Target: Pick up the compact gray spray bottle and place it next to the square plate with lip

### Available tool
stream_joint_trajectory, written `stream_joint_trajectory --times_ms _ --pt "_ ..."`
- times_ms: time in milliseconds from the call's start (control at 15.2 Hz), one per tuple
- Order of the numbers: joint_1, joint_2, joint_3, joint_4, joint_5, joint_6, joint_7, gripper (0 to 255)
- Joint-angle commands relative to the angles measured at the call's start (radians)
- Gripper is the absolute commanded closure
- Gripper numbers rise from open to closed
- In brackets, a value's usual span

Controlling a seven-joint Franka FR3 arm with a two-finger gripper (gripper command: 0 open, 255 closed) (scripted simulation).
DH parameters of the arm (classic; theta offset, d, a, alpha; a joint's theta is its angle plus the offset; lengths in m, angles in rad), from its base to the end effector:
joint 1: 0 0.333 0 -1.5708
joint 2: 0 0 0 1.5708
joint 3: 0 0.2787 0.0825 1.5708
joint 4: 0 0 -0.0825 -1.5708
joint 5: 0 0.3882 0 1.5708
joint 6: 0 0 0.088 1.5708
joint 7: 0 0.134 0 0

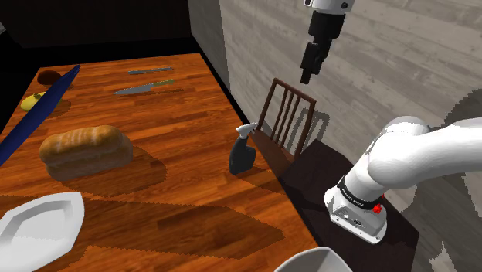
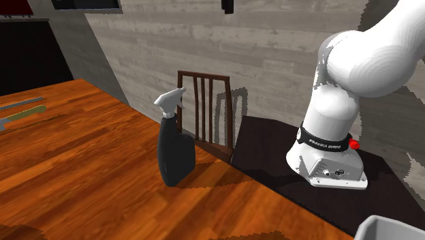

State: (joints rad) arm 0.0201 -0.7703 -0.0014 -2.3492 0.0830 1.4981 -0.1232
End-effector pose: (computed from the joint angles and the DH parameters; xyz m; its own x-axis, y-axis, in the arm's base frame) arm 0.3306 0.0177 0.5297 0.9866 0.1474 -0.0695 0.1407 -0.9857 -0.0931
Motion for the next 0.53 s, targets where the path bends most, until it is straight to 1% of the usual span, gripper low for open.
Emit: stream_joint_trajectory --times_ms 0,330,462 --pt "0.000 0.000 0.000 0.000 0.000 0.000 0.000 0" --pt "0.081 -0.077 -0.044 -0.227 0.031 0.264 -0.204 0" --pt "0.096 -0.090 -0.048 -0.307 0.061 0.371 -0.302 0"
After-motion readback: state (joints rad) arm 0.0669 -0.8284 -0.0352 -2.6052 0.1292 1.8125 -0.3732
